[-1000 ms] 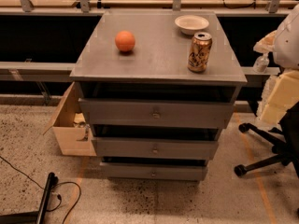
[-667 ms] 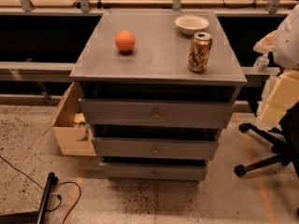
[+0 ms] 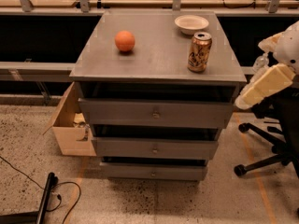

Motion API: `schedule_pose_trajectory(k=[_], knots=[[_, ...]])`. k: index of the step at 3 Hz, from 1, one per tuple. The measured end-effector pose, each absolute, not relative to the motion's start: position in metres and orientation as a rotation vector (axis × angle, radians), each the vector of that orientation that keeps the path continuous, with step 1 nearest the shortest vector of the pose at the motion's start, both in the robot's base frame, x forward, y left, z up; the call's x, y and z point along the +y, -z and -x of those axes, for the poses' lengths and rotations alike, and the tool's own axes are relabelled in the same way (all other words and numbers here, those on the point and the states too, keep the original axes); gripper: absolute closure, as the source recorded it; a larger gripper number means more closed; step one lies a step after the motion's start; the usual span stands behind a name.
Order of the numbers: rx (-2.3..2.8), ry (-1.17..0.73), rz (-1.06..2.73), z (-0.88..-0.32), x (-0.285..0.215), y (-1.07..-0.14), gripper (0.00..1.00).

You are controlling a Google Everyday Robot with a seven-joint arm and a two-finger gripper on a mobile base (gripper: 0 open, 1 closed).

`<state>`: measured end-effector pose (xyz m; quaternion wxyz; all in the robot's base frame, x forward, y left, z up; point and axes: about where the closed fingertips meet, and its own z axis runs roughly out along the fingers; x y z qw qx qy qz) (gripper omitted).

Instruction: Knock orange can over

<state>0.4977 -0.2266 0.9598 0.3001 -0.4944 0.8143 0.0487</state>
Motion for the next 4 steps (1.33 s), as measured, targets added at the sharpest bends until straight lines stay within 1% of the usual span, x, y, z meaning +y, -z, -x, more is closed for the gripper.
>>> schedule_pose_trajectory(k=[1,2,3,4], knots=[[2.038,-0.277,1.109,-0.534,-0.227,-0.950,0.00],[1.868,-0.359,0.942,-0.586,-0.224,-0.957,0.00],[1.806,-0.355,0.805,-0.644,-0.230,-0.949,0.00],[1.798,-0.339,0.781,-0.652,-0.233,-0.949,0.00]])
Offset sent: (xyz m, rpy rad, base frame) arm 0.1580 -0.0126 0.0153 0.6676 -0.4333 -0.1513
